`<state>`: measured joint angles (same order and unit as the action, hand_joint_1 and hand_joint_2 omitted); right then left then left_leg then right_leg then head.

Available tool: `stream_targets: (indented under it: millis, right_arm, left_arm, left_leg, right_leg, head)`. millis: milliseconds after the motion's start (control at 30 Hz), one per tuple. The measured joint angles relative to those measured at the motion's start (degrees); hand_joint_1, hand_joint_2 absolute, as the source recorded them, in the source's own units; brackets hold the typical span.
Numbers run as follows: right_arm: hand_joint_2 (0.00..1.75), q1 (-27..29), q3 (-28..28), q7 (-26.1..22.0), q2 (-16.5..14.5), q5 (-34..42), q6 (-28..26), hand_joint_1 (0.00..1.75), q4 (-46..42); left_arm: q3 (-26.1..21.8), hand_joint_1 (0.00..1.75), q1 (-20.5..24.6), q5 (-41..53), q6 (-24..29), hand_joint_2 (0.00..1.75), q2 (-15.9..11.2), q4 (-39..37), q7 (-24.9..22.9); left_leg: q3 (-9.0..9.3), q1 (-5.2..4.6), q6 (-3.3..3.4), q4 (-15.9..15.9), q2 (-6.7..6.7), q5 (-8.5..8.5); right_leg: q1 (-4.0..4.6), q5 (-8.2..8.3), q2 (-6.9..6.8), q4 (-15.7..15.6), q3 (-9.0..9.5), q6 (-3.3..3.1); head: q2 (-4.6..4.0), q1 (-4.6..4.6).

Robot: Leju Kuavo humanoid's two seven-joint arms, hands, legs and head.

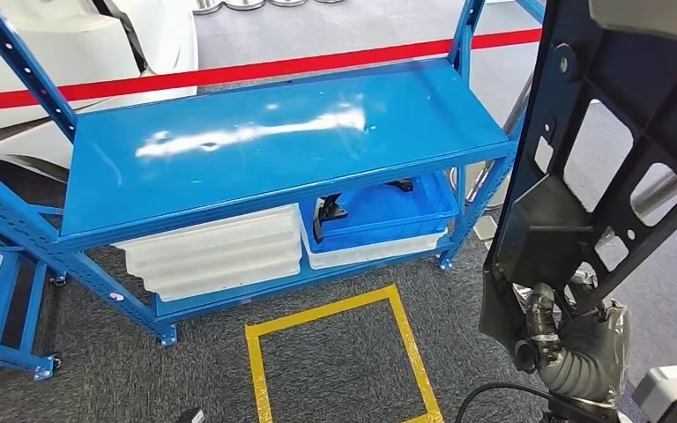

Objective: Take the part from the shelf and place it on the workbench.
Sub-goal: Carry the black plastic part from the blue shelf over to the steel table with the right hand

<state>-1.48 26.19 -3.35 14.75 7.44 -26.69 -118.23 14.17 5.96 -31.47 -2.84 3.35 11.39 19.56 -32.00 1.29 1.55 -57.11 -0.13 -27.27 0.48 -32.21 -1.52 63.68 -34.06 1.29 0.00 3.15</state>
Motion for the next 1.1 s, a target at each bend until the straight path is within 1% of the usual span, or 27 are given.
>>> stream_targets:
  millis: [67,100,133,167,233,300,333,367,400,467,500,533,567,600,633,667,700,733,767,800,833,867,900,967,1033,1067,1100]
  right_arm:
    - [1.75,0.07,0.03,-0.03,0.01,-0.01,0.00,1.75,0.12]
    - [1.75,0.09,0.04,-0.03,0.01,-0.01,0.01,1.75,0.18]
    - [1.75,0.08,0.05,-0.03,0.00,-0.01,0.01,1.75,0.22]
    - [1.75,0.07,0.06,-0.03,0.00,-0.01,0.03,1.75,0.24]
    - [1.75,-0.01,0.06,-0.03,0.00,-0.01,0.09,1.75,0.24]
    - [1.75,-0.11,0.06,-0.03,0.01,-0.01,0.15,1.75,0.23]
    - [1.75,-0.14,0.06,-0.03,0.01,-0.01,0.19,1.75,0.23]
    - [1.75,-0.19,0.07,-0.06,0.00,-0.01,0.26,1.75,0.22]
    - [1.75,-0.24,0.09,-0.08,-0.03,0.01,0.35,1.75,0.23]
    - [1.75,-0.30,0.14,-0.19,-0.16,0.05,0.48,1.75,0.26]
    - [1.75,-0.28,0.15,-0.22,-0.22,0.10,0.49,1.75,0.30]
    - [1.75,-0.24,0.16,-0.25,-0.26,0.15,0.50,1.75,0.35]
    - [1.75,-0.22,0.18,-0.25,-0.29,0.20,0.51,1.75,0.43]
    - [1.75,-0.20,0.22,-0.25,-0.34,0.23,0.52,1.75,0.50]
    - [1.75,-0.20,0.27,-0.25,-0.40,0.26,0.54,1.75,0.56]
    - [1.75,-0.21,0.32,-0.25,-0.45,0.30,0.55,1.75,0.60]
    - [1.75,-0.22,0.36,-0.25,-0.49,0.33,0.55,1.75,0.62]
    - [1.75,-0.23,0.38,-0.26,-0.51,0.36,0.56,1.75,0.63]
    - [1.75,-0.24,0.39,-0.26,-0.52,0.38,0.56,1.75,0.63]
    - [1.75,-0.26,0.40,-0.27,-0.52,0.39,0.57,1.75,0.64]
    - [1.75,-0.28,0.44,-0.29,-0.53,0.40,0.61,1.75,0.65]
    - [1.75,-0.33,0.50,-0.31,-0.54,0.40,0.63,1.75,0.67]
    - [1.75,-0.41,0.56,-0.33,-0.55,0.42,0.66,1.75,0.69]
    - [1.75,-0.52,0.63,-0.41,-0.54,0.43,0.68,1.75,0.71]
    - [1.75,-0.48,0.63,-0.46,-0.51,0.44,0.68,1.75,0.74]
    - [1.75,-0.45,0.63,-0.48,-0.50,0.45,0.68,1.75,0.79]
    - [1.75,-0.42,0.64,-0.47,-0.50,0.45,0.68,1.75,0.85]
  left_arm:
    - [-0.01,0.00,0.16,0.00,0.02,0.00,0.22,0.00,-0.02]
    - [-0.01,0.00,0.17,0.00,0.02,0.00,0.25,0.00,-0.04]
    - [-0.01,0.00,0.14,0.00,0.02,0.00,0.27,0.00,-0.05]
    - [-0.01,0.00,0.11,0.00,0.02,0.00,0.28,0.00,-0.07]
    - [0.00,0.00,0.15,0.00,0.01,0.00,0.28,0.00,-0.08]
    - [0.01,0.00,0.25,-0.01,-0.01,0.00,0.28,0.00,-0.09]
    - [0.01,0.00,0.21,-0.02,-0.02,0.00,0.28,0.00,-0.09]
    - [0.01,0.00,0.07,-0.03,-0.02,0.00,0.28,-0.01,-0.09]
    - [0.01,0.00,-0.10,-0.05,-0.02,0.00,0.28,-0.01,-0.09]
    - [0.01,0.00,-0.26,-0.07,-0.01,0.00,0.23,-0.02,-0.04]
    - [0.01,0.00,-0.21,-0.07,-0.01,0.00,0.09,-0.02,-0.03]
    - [0.01,0.00,-0.13,-0.07,-0.03,0.00,-0.10,-0.01,-0.03]
    - [0.02,0.00,-0.07,-0.07,-0.05,0.00,-0.37,-0.01,-0.05]
    - [0.03,0.00,-0.05,-0.07,-0.06,0.00,-0.63,-0.01,-0.06]
    - [0.03,0.00,-0.09,-0.07,-0.07,0.00,-0.84,-0.01,-0.07]
    - [0.04,0.00,-0.14,-0.07,-0.07,0.00,-1.03,-0.02,-0.07]
    - [0.04,0.00,-0.17,-0.07,-0.07,0.00,-1.15,-0.02,-0.06]
    - [0.04,0.00,-0.11,-0.07,-0.08,0.00,-1.24,-0.01,-0.06]
    - [0.04,0.00,0.02,-0.07,-0.11,0.00,-1.29,-0.01,-0.07]
    - [0.05,0.00,0.15,-0.07,-0.16,0.00,-1.31,0.00,-0.07]
    - [0.05,0.00,0.22,-0.07,-0.20,0.00,-1.32,0.00,-0.08]
    - [0.06,0.00,0.18,-0.07,-0.23,0.00,-1.32,0.00,-0.11]
    - [0.07,0.00,0.08,-0.07,-0.25,0.00,-1.32,0.00,-0.14]
    - [0.09,0.00,0.00,-0.07,-0.25,0.00,-1.10,0.00,-0.13]
    - [0.09,0.00,0.12,-0.07,-0.25,0.00,-0.64,0.00,-0.08]
    - [0.08,0.00,0.17,-0.07,-0.25,0.00,-0.39,0.00,-0.09]
    - [0.08,0.00,0.19,-0.07,-0.25,0.00,-0.24,0.00,-0.10]
  left_leg:
    - [-0.51,0.06,-0.01,-0.01,-1.43,0.42]
    - [-0.71,0.10,-0.12,-0.01,-2.23,0.61]
    - [-0.86,0.17,-0.28,-0.01,-3.04,0.79]
    - [-0.95,0.27,-0.47,-0.01,-3.86,0.96]
    - [-1.21,0.53,-1.00,0.00,-5.41,1.33]
    - [-1.82,0.89,-1.82,0.08,-6.79,1.85]
    - [-2.15,1.07,-2.34,0.25,-7.47,2.18]
    - [-2.41,1.26,-2.87,0.49,-8.06,2.52]
    - [-2.63,1.28,-3.17,0.46,-7.57,2.50]
    - [-3.92,0.96,-3.37,-2.15,-4.48,0.38]
    - [-5.20,0.77,-3.27,-5.25,-2.48,-1.69]
    - [-6.72,0.64,-3.29,-9.06,-1.36,-3.89]
    - [-8.01,0.58,-3.33,-12.58,-0.89,-5.56]
    - [-8.53,0.55,-3.38,-14.67,-0.70,-6.28]
    - [-7.93,0.54,-3.42,-14.66,-0.55,-5.96]
    - [-6.19,0.51,-3.42,-12.43,-0.23,-4.74]
    - [-3.65,0.45,-3.35,-8.72,0.53,-3.16]
    - [-1.11,0.21,-3.22,-4.64,1.96,-2.01]
    - [0.65,-0.01,-2.95,-1.64,3.08,-1.25]
    - [1.51,-0.24,-2.65,0.10,3.85,-0.98]
    - [1.56,-0.45,-2.34,0.71,3.98,-0.98]
    - [1.24,-0.42,-1.96,0.64,3.24,-0.74]
    - [1.03,-0.32,-1.62,0.71,2.60,-0.49]
    - [0.66,0.03,-0.94,0.86,1.37,0.11]
    - [0.11,0.20,-0.58,0.88,0.03,0.64]
    - [-0.16,0.21,-0.54,0.87,-0.72,0.86]
    - [-0.40,0.22,-0.59,0.86,-1.53,1.06]
  right_leg:
    - [-0.69,-3.18,0.92,7.14,-2.96,0.62]
    - [-0.94,-3.30,0.98,8.51,-3.47,0.76]
    - [-1.11,-2.30,1.09,7.60,-2.91,0.78]
    - [-1.21,-0.47,1.43,4.64,-1.36,0.69]
    - [-1.32,3.15,4.07,-3.62,2.79,0.18]
    - [-1.22,4.29,6.28,-8.19,4.82,-0.35]
    - [-1.10,4.19,6.30,-8.61,4.87,-0.59]
    - [-0.99,4.41,5.62,-8.96,4.85,-0.89]
    - [-0.98,4.76,4.82,-9.40,4.94,-1.26]
    - [-0.94,5.56,3.14,-10.52,5.20,-2.17]
    - [-0.85,5.79,2.26,-10.78,5.21,-2.46]
    - [-0.68,5.90,1.45,-10.83,5.09,-2.66]
    - [-0.54,5.96,0.54,-10.75,4.90,-2.75]
    - [-0.41,6.00,-0.32,-10.63,4.71,-2.80]
    - [-0.31,6.02,-1.16,-10.48,4.53,-2.83]
    - [-0.25,6.00,-1.93,-10.29,4.38,-2.81]
    - [-0.21,5.93,-2.65,-10.03,4.29,-2.73]
    - [-0.07,5.75,-3.35,-9.58,4.14,-2.53]
    - [0.06,5.57,-3.99,-9.10,3.95,-2.28]
    - [0.17,5.43,-4.62,-8.69,3.78,-2.00]
    - [0.27,5.36,-5.27,-8.42,3.63,-1.73]
    - [0.23,5.40,-5.93,-8.33,3.59,-1.53]
    - [0.14,5.20,-5.81,-8.15,3.53,-1.21]
    - [-0.19,3.03,-3.19,-5.50,2.49,-0.47]
    - [-0.68,-1.20,0.09,1.68,-0.48,0.24]
    - [-0.86,-2.93,0.71,5.63,-2.14,0.45]
    - [-1.00,-3.69,0.92,8.24,-3.22,0.56]
  head:
    - [0.00,0.03]
    - [0.00,0.04]
    - [0.00,0.04]
    - [0.00,0.04]
    - [0.00,0.04]
    - [0.00,0.04]
    - [0.00,0.05]
    - [0.00,0.05]
    - [0.00,0.14]
    - [0.00,0.40]
    - [0.00,0.53]
    - [0.00,0.61]
    - [0.00,0.60]
    - [0.00,0.60]
    - [0.00,0.61]
    - [0.00,0.61]
    - [0.00,0.62]
    - [0.00,0.64]
    - [0.00,0.61]
    - [0.00,0.60]
    - [0.00,0.57]
    - [0.00,0.53]
    - [0.00,0.54]
    - [0.00,0.43]
    - [0.00,0.32]
    - [0.00,0.33]
    - [0.00,0.34]
